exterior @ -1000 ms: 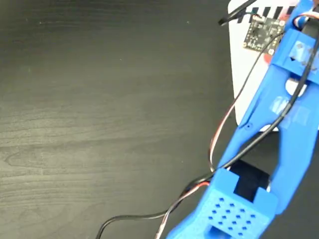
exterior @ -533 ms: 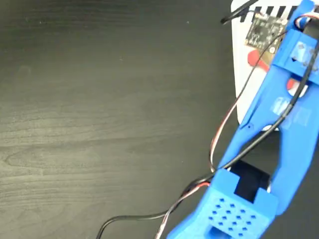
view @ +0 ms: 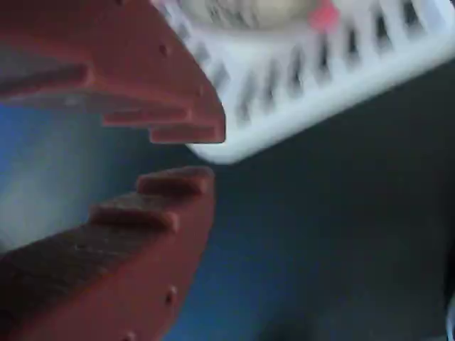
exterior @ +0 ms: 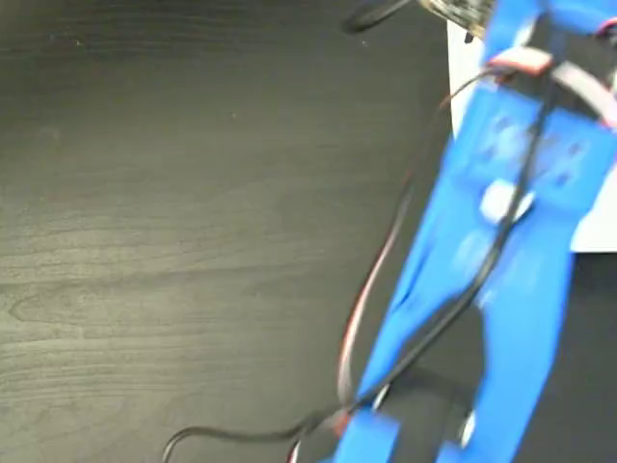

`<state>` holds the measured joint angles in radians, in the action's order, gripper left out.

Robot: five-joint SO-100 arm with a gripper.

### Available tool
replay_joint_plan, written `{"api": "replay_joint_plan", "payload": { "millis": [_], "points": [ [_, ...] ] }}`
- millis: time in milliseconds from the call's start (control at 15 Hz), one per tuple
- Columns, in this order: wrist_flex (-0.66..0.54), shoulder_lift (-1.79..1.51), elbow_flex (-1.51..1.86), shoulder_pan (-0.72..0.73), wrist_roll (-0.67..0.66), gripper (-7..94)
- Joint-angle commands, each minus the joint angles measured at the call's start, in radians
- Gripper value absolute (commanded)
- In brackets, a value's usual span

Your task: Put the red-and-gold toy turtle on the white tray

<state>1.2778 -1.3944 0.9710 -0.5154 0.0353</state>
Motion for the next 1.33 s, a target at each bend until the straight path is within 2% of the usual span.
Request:
{"api": "replay_joint_plan", "payload": {
  "millis": [0,400,667,933,1267],
  "points": [
    [-0.285,-0.288,0.288,0.089,0.020,0],
    [-0.347,-0.730,0.885,0.453,0.046,0],
    [-0.410,-1.123,1.370,0.569,-0.017,0],
    [-0.301,-1.502,1.729,0.623,-0.023,0],
    [-0.103,-1.822,1.922,0.624,-0.014,0]
  ]
}}
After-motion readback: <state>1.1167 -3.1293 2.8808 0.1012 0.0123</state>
